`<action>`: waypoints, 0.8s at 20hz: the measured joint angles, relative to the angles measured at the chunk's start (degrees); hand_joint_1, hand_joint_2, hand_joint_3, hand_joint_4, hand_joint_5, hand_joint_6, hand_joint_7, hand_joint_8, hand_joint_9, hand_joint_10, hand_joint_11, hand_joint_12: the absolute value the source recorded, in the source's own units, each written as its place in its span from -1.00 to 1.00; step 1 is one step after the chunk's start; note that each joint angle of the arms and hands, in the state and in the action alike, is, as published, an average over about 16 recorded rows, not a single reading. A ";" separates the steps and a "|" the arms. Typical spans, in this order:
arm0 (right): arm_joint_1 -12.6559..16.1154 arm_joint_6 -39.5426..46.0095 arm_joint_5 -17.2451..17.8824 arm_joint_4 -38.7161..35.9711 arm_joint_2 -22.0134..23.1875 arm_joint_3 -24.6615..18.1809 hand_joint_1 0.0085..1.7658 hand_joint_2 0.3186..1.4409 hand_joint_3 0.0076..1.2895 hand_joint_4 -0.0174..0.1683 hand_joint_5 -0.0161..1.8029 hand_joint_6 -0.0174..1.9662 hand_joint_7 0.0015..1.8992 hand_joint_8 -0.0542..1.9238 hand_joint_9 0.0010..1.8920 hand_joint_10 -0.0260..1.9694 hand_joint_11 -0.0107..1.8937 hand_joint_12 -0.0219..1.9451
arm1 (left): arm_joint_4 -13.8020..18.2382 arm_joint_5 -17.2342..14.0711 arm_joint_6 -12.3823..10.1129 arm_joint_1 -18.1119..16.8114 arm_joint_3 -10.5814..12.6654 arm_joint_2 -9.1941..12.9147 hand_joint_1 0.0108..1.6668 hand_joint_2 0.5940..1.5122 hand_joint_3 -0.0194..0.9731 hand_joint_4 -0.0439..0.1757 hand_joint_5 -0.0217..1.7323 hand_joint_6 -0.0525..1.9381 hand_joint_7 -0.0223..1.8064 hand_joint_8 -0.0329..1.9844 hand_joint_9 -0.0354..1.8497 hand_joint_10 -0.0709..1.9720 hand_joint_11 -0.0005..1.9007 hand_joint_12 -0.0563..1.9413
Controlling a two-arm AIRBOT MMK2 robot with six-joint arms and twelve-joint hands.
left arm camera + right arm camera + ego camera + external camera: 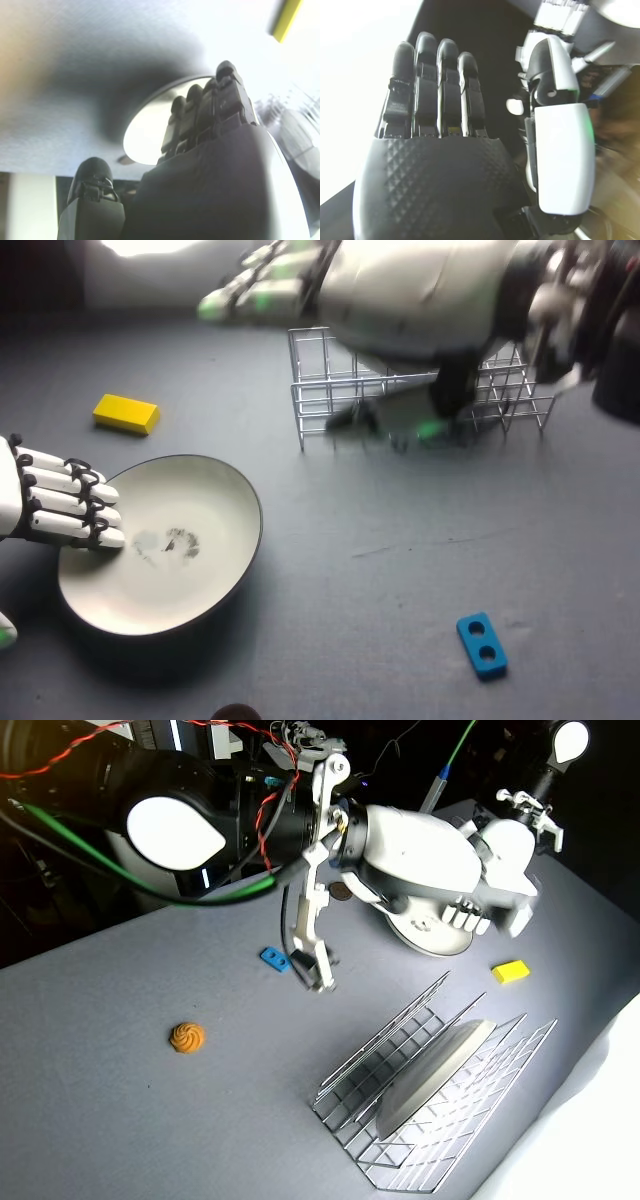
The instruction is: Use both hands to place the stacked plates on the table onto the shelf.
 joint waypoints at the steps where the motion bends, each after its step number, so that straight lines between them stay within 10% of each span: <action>1: -0.83 -0.39 0.16 -0.92 -0.39 -0.57 -0.12 0.27 -0.99 -0.78 -0.74 -0.95 -0.71 -0.93 -0.70 -0.95 -0.95 -0.27 | -0.33 -0.01 -0.06 0.51 0.12 -0.09 -1.00 0.15 -0.93 -0.63 -0.97 -0.95 -0.96 -0.96 -0.99 -0.97 -0.98 -0.93; 9: -5.44 -2.93 -1.22 -4.29 -6.36 -0.58 -0.05 0.10 -0.99 -0.76 -0.95 -0.95 -0.96 -0.93 -0.96 -0.95 -0.97 -0.90 | -3.67 -1.08 -2.33 4.40 2.06 -1.16 -1.00 0.16 -0.93 -0.65 -0.99 -0.97 -0.97 -0.97 -0.99 -0.98 -0.97 -0.92; 16: -7.00 -5.11 -3.97 -4.63 -14.87 5.57 0.11 0.02 -0.99 -0.76 -0.96 -0.95 -0.99 -0.93 -0.98 -0.95 -0.97 -0.96 | -6.62 -2.88 -5.51 6.94 4.37 -2.36 -1.00 0.17 -0.93 -0.65 -0.99 -0.97 -0.98 -0.97 -0.99 -0.98 -0.97 -0.93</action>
